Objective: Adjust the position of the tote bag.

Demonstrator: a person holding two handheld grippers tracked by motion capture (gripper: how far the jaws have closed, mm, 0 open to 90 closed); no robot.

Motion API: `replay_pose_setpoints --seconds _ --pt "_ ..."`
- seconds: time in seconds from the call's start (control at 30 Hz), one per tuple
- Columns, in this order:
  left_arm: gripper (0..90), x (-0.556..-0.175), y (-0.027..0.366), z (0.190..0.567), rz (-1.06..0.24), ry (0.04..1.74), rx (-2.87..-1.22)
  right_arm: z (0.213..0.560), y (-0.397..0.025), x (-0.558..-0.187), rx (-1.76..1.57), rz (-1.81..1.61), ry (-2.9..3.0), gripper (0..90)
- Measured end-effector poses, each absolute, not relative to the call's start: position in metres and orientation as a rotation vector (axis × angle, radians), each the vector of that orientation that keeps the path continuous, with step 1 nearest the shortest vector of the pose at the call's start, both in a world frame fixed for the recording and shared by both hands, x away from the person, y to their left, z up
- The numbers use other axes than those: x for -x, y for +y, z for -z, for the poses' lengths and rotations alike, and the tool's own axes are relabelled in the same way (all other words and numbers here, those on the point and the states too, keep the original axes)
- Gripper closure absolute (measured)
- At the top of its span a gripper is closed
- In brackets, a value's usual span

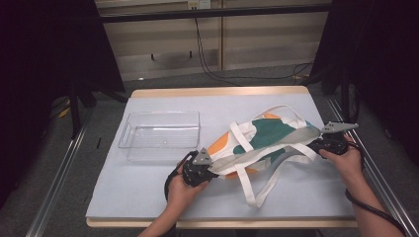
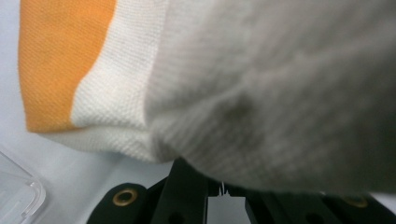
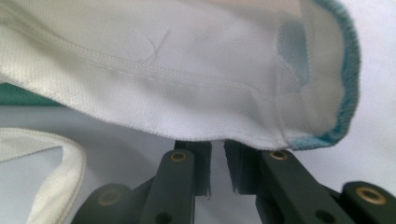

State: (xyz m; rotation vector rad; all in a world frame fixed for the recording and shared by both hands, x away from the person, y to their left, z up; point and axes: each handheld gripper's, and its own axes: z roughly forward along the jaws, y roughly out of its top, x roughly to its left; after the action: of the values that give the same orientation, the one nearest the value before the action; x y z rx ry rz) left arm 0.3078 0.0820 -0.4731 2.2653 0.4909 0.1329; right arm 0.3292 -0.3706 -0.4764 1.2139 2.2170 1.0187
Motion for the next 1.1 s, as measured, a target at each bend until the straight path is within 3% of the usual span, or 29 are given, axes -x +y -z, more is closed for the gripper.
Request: replay_pose_setpoints --seconds 1.1 --pt "88.4 -0.326 0.082 0.474 -0.164 0.515 -2.240 0.474 -0.385 -0.270 -1.228 -1.109 2.202 85.0"
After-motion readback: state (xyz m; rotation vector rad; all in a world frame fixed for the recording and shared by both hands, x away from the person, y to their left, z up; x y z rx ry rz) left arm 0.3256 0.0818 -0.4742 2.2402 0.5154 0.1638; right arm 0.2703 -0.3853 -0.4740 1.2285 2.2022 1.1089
